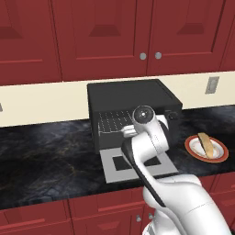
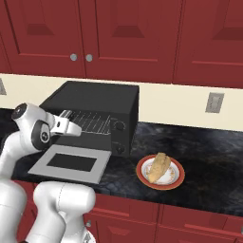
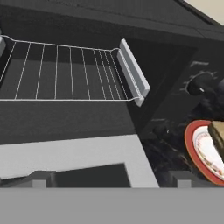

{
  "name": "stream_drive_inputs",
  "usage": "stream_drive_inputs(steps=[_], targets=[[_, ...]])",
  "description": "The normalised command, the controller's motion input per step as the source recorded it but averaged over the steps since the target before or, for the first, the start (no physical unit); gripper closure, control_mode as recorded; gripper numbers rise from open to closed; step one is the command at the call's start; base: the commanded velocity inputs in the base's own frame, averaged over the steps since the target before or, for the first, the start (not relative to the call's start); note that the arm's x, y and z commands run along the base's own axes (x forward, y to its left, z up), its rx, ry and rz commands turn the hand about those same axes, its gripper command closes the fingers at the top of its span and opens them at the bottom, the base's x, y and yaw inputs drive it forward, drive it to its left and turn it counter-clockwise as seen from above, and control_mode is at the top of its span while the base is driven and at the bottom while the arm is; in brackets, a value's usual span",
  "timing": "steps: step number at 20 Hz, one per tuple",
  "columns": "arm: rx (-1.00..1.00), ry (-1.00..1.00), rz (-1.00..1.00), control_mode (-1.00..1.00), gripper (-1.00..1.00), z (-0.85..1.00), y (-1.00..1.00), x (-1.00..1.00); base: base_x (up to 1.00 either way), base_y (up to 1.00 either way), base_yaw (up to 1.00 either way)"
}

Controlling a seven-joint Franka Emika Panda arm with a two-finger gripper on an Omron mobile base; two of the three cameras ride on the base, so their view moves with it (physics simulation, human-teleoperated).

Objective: Pull the toaster oven rack outwards. Pick up the baguette from the plate and place it on the toaster oven rack. Close the toaster oven door fully and set the temperature to the lowest setting.

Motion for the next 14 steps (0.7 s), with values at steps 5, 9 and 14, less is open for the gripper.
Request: stream_drive_inputs(steps=[5, 9, 14], targets=[[0.00, -0.07, 0.00, -1.00, -1.00, -0.16, 0.00, 0.24, 0.00, 0.00, 0.00], [-0.03, -0.06, 0.00, -1.00, -1.00, -0.18, 0.00, 0.24, 0.00, 0.00, 0.00], [-0.05, -0.04, 0.00, -1.00, -1.00, -0.10, 0.00, 0.20, 0.00, 0.00, 0.00]])
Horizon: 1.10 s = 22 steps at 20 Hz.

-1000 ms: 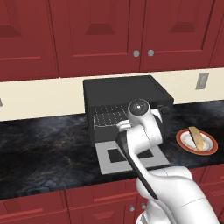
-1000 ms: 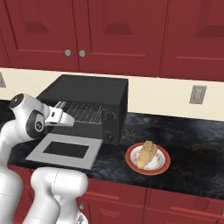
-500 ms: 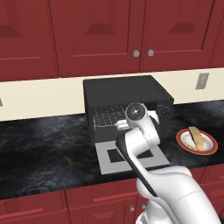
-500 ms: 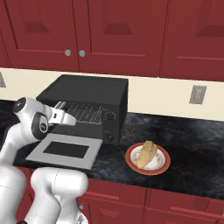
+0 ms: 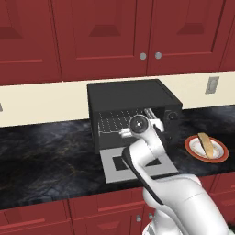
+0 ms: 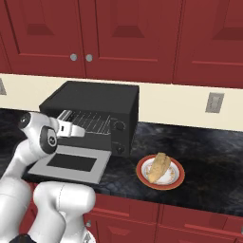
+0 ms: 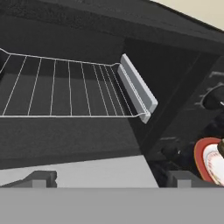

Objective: Pull the toaster oven rack outwards. Pick up the baguette from the plate and place it on the toaster oven rack. Close the toaster oven door fully and set the temperature to the lowest setting.

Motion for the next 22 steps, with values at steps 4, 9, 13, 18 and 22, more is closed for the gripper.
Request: stream_drive_inputs(steps=[4, 9, 13, 18, 22], targets=[[-0.04, 0.00, 0.00, -1.00, -1.00, -0.01, 0.00, 0.23, 0.00, 0.00, 0.00], [0.00, 0.00, -0.01, -1.00, -1.00, 0.00, 0.00, 0.28, 0.00, 0.00, 0.00], [0.00, -0.02, 0.00, -1.00, -1.00, -0.05, 0.00, 0.27, 0.00, 0.00, 0.00], [0.00, -0.02, 0.00, -1.00, -1.00, -0.09, 0.00, 0.25, 0.00, 0.00, 0.00], [0.00, -0.03, 0.00, -1.00, -1.00, -0.15, 0.00, 0.23, 0.00, 0.00, 0.00]])
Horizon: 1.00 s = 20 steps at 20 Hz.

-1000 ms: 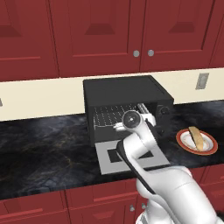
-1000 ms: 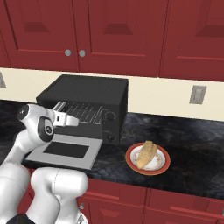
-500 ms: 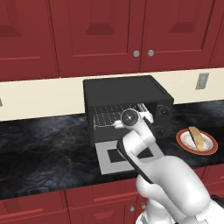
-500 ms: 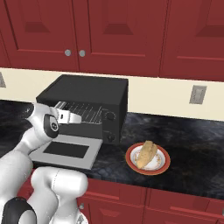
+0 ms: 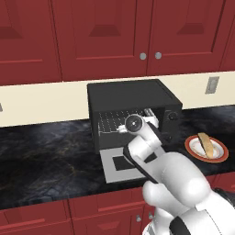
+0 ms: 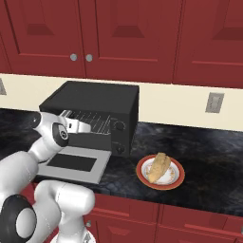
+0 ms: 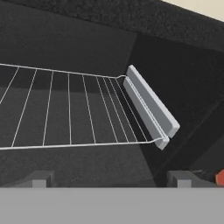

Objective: Pull the toaster oven rack outwards. Pick up the baguette from the plate and place it on the toaster oven rack. Close the toaster oven door fully and set the temperature to the lowest setting.

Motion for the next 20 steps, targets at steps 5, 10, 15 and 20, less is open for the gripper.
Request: stream_drive_inputs(steps=[5, 10, 15, 20], targets=[[0.00, -0.02, 0.00, -1.00, -1.00, -0.21, 0.00, 0.18, 0.00, 0.00, 0.00], [0.00, -0.03, 0.00, -1.00, -1.00, -0.13, 0.00, 0.12, 0.00, 0.00, 0.00], [0.00, -0.03, 0.00, -1.00, -1.00, -0.02, 0.01, 0.13, 0.00, 0.00, 0.00], [0.00, 0.00, 0.00, -1.00, -1.00, 0.00, 0.05, 0.17, 0.00, 0.00, 0.00]])
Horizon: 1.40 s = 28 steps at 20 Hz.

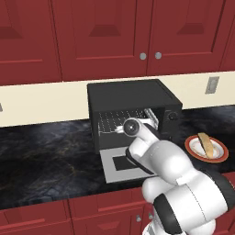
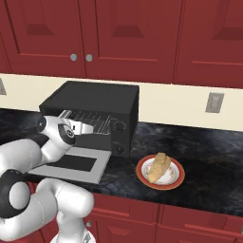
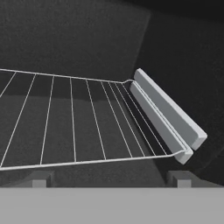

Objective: Pull the toaster oven rack outwards. Pick up the baguette from the plate and place it on the toaster oven rack. Close the toaster oven door fully and set the temperature to the lowest setting.

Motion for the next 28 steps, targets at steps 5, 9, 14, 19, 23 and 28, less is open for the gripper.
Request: stream_drive_inputs(steps=[5, 9, 14, 19, 23, 28], targets=[[0.00, 0.00, 0.00, -1.00, -1.00, 0.00, 0.05, 0.15, 0.00, 0.00, 0.00], [0.00, -0.01, 0.00, -1.00, -1.00, -0.01, 0.01, 0.18, 0.00, 0.00, 0.00], [0.00, 0.00, 0.00, -1.00, -1.00, -0.11, 0.00, 0.26, 0.00, 0.00, 0.00], [0.00, -0.01, 0.00, -1.00, -1.00, -0.26, 0.00, 0.21, 0.00, 0.00, 0.00], [0.00, -0.04, 0.00, -1.00, -1.00, -0.27, 0.00, 0.13, 0.00, 0.00, 0.00], [0.00, -0.07, 0.00, -1.00, -1.00, -0.07, 0.00, 0.12, 0.00, 0.00, 0.00]])
